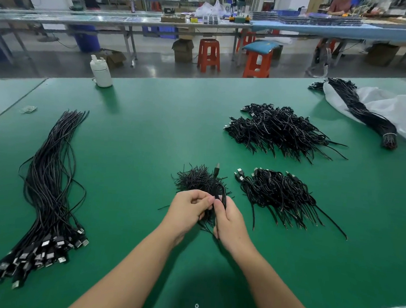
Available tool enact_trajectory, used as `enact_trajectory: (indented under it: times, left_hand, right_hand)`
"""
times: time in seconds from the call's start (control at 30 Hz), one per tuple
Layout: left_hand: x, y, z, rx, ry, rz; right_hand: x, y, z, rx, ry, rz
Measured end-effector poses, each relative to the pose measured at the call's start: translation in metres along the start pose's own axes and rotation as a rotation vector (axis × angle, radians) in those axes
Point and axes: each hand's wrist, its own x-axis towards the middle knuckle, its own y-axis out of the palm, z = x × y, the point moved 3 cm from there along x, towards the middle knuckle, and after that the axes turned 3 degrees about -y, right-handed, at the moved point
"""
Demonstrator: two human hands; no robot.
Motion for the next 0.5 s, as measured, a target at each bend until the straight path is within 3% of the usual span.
enact_trajectory:
  times: [0.1, 0.23, 0.4, 0.5]
  left_hand:
    - [-0.001, -0.002, 0.001, 0.000, -0.037, -0.001]
    - [-0.004, -0.003, 0.006, 0.184, -0.087, -0.033]
    - [-0.004, -0.001, 0.008, 0.049, -0.196, -0.035]
    - [-0.006, -0.007, 0.013, 0.120, -0.163, -0.009]
  right_hand:
    - [-0.001, 0.001, 0.002, -0.022, -0.009, -0.042]
    - [0.000, 0.000, 0.003, -0.117, -0.026, -0.060]
    - [-0.001, 0.002, 0.004, -0.190, -0.027, -0.075]
    - [0.003, -0.005, 0.005, -0.224, -0.030, -0.171]
